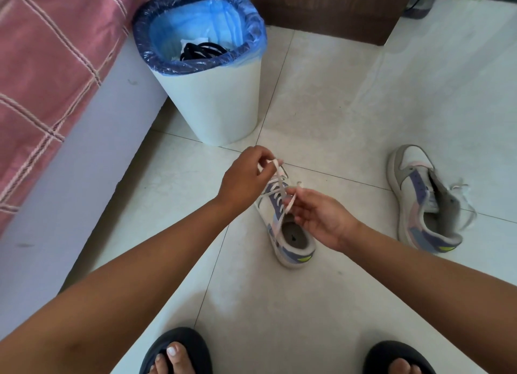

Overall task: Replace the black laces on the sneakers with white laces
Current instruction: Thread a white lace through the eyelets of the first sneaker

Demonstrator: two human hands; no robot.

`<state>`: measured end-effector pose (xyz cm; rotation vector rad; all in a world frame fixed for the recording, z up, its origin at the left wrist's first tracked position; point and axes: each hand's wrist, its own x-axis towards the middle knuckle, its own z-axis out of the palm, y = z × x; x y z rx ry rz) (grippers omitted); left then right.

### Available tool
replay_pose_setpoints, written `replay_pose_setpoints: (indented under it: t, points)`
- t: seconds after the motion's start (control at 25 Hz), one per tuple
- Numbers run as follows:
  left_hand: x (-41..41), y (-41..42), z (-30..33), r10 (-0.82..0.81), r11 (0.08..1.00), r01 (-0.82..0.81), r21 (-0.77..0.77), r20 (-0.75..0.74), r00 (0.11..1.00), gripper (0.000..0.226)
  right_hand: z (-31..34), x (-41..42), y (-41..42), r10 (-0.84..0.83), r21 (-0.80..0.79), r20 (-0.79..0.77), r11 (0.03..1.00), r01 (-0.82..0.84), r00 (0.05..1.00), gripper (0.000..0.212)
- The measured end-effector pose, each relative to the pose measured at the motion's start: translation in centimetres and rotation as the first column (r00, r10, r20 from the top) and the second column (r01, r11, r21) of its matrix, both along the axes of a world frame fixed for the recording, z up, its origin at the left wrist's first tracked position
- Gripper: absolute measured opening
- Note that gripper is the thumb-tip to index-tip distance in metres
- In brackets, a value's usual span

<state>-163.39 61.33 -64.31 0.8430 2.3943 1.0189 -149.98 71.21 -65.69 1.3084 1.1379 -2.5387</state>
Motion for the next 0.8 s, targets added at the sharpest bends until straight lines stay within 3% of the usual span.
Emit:
replay_pose_setpoints:
  t: [0.08, 0.2, 0.32, 0.4, 0.52, 0.56, 0.64, 0.72, 0.8]
  points:
    - [0.1, 0.6, 1.1, -0.082, 0.990, 0.074, 0.121, 0.059, 0.995, 0.013, 0.5, -1.0, 0.0, 0.078, 0.171, 0.026, 0.982, -0.081, 0.997, 0.020]
    - [-0.1, 1.2, 1.8, -0.150, 0.975, 0.133, 0.180, 0.086, 0.985, 0.017, 1.0, -2.1, 0.9, 0.167, 0.408, 0.088, 0.893, -0.189, 0.982, 0.019]
    - [0.0, 1.9, 1.8, -0.073, 0.978, 0.034, 0.207, 0.180, 0.981, 0.010, 1.1, -2.6, 1.3, 0.332, 0.457, 0.139, 0.814, -0.358, 0.933, 0.019]
    - [0.0, 2.3, 1.6, -0.005, 0.988, -0.043, 0.147, 0.313, 0.950, 0.012, 1.4, -2.7, 1.4, 0.402, 0.443, 0.141, 0.792, -0.421, 0.905, 0.018]
    - [-0.4, 1.6, 1.1, -0.177, 0.961, 0.237, -0.143, 0.342, 0.923, 0.036, 1.2, -3.0, 1.7, 0.310, 0.476, 0.172, 0.805, -0.354, 0.935, 0.028]
    - [-0.6, 1.1, 0.9, -0.200, 0.942, 0.265, -0.207, 0.291, 0.936, 0.040, 1.0, -3.1, 1.7, 0.250, 0.450, 0.202, 0.835, -0.316, 0.947, 0.028]
    - [-1.1, 0.1, 0.6, -0.096, 0.963, 0.136, -0.231, 0.178, 0.979, 0.041, 0.5, -3.0, 1.9, 0.138, 0.266, 0.219, 0.944, -0.195, 0.966, 0.021]
    - [-1.9, -1.5, 0.9, -0.034, 0.975, 0.108, -0.194, 0.351, 0.936, 0.036, 0.0, -2.9, 2.0, 0.048, 0.047, 0.190, 0.997, -0.058, 0.981, 0.017]
    - [-2.1, -3.1, 1.1, -0.125, 0.907, 0.335, -0.253, 0.598, 0.792, 0.031, -0.2, -2.9, 2.2, 0.016, -0.022, 0.164, 1.000, -0.012, 0.986, 0.011]
